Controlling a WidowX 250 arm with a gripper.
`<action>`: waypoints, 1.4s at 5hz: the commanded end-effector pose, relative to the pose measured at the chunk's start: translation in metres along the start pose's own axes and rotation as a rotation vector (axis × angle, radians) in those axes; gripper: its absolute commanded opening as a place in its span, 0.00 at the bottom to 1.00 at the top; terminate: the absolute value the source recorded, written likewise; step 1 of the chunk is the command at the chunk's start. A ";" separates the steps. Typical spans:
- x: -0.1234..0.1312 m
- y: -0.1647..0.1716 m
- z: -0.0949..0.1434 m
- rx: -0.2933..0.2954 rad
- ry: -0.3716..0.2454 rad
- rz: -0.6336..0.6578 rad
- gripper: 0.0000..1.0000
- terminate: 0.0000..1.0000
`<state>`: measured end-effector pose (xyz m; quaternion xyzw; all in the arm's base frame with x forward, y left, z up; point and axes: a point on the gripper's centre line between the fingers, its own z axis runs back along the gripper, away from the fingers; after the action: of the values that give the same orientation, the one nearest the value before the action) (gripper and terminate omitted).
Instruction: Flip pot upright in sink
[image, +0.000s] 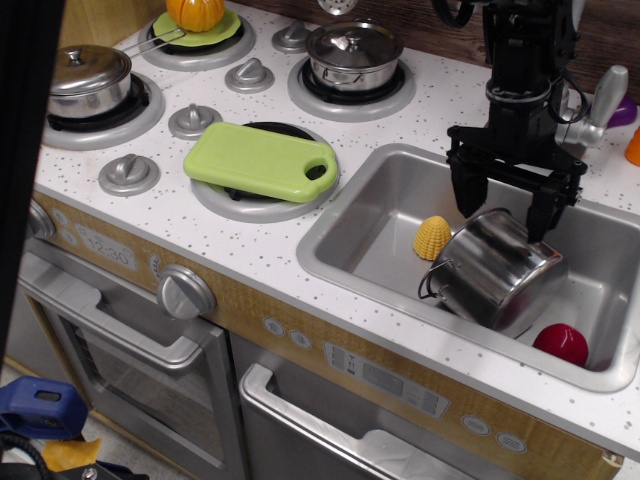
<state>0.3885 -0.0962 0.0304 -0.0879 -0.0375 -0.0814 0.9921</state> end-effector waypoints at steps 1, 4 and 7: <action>0.006 0.004 0.002 -0.075 -0.061 0.055 1.00 0.00; -0.003 -0.015 -0.015 -0.215 -0.168 0.270 1.00 0.00; 0.005 -0.044 -0.026 -0.186 -0.314 0.505 0.00 0.00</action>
<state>0.3814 -0.1502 -0.0011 -0.1492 -0.1724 0.1721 0.9583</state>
